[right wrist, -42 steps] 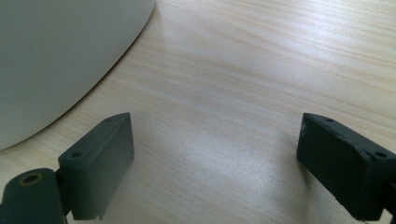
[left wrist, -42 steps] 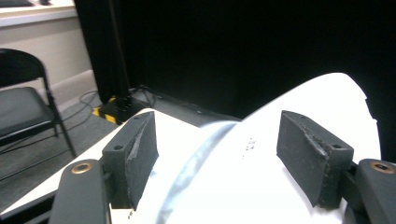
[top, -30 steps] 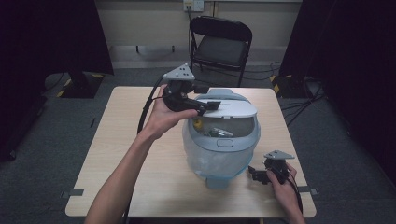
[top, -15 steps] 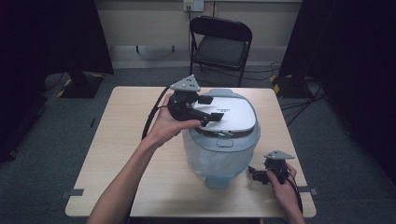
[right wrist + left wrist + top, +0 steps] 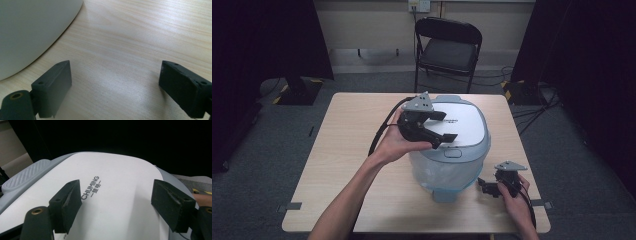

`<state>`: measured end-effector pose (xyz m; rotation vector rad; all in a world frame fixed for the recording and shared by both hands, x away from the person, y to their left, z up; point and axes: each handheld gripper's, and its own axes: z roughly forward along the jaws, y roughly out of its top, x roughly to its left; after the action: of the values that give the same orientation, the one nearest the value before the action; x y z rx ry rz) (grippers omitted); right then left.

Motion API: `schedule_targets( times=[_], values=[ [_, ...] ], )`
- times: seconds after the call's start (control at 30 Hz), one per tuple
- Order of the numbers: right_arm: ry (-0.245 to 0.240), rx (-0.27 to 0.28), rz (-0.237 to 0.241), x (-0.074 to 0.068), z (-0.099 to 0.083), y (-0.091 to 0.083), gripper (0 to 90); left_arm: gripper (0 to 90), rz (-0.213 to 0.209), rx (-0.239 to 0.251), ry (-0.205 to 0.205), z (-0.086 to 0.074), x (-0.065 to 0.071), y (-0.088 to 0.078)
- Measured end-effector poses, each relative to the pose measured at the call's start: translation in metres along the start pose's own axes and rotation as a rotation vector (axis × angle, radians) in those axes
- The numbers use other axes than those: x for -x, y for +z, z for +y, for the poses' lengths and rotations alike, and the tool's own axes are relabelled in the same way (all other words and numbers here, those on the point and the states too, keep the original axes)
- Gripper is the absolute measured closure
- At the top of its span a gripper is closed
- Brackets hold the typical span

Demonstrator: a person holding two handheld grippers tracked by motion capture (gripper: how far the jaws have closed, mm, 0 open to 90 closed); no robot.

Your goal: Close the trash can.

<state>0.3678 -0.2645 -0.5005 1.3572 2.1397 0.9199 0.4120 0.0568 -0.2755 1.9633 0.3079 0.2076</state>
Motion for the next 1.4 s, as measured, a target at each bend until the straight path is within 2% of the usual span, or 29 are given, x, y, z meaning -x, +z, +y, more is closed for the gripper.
schedule_targets(
  times=[0.17,0.33,0.4,0.43,0.47,0.53,0.6,0.63,0.73,0.9,0.93,0.97,1.03,1.1,1.2,1.3,1.33,1.37,1.4],
  values=[
    [-0.001,0.001,0.000,0.000,0.000,0.000,10.2,24.0,-0.013,0.001,0.008,-0.001,-0.004,0.001],
    [-0.001,0.001,0.000,0.000,0.000,0.000,10.2,24.1,-0.015,-0.010,0.017,0.001,0.002,0.001],
    [-0.001,0.001,0.000,0.000,0.000,0.000,10.1,24.5,-0.022,-0.016,0.033,0.001,0.002,0.001],
    [-0.001,0.001,0.000,0.000,0.000,0.000,10.2,24.5,0.002,-0.034,0.066,0.001,0.005,0.002],
    [-0.001,0.001,0.000,0.000,0.000,0.000,10.1,26.0,-0.007,-0.037,0.064,0.001,0.006,0.002],
    [0.000,0.000,-0.001,0.000,0.000,0.000,10.1,26.1,0.012,-0.053,0.085,0.005,0.009,0.002],
    [-0.002,0.001,-0.002,0.000,0.000,0.000,10.1,26.3,0.008,-0.037,0.051,0.001,0.008,0.002],
    [-0.002,0.001,-0.002,0.000,0.000,0.000,10.1,26.0,0.008,-0.037,0.051,0.001,0.008,0.002],
    [0.000,0.000,-0.001,0.000,0.000,0.000,10.1,26.0,0.014,0.023,0.048,-0.007,0.010,0.000],
    [0.000,0.000,-0.001,0.000,0.000,0.000,10.1,25.9,0.045,0.012,0.016,-0.005,0.008,-0.002],
    [0.000,0.000,-0.001,0.000,0.000,0.000,10.1,25.6,0.079,0.009,-0.002,-0.005,0.003,-0.004],
    [0.000,0.000,-0.001,0.000,0.000,0.000,10.1,25.4,0.079,0.009,-0.002,-0.005,0.003,-0.004],
    [0.001,0.000,0.000,0.000,0.000,0.000,10.1,25.5,0.107,0.060,-0.034,-0.006,-0.004,-0.012],
    [0.001,0.000,0.000,0.000,0.000,0.000,10.1,25.5,0.119,0.067,-0.037,-0.006,-0.006,-0.015],
    [0.000,0.000,-0.001,0.000,0.000,0.000,10.1,24.4,0.150,0.084,-0.060,-0.008,-0.013,-0.029],
    [0.001,0.000,0.000,0.000,0.000,0.000,10.1,23.3,0.156,0.085,-0.066,-0.010,-0.017,-0.036],
    [0.001,0.000,-0.001,0.000,0.000,0.000,10.1,23.2,0.161,0.113,-0.097,-0.013,-0.021,-0.044],
    [0.000,0.000,-0.001,0.000,0.000,0.000,10.1,23.2,0.161,0.113,-0.097,-0.013,-0.021,-0.044],
    [0.001,-0.001,-0.002,0.000,0.000,0.000,10.1,22.6,0.199,0.119,-0.099,-0.015,-0.025,-0.050]
  ],
)
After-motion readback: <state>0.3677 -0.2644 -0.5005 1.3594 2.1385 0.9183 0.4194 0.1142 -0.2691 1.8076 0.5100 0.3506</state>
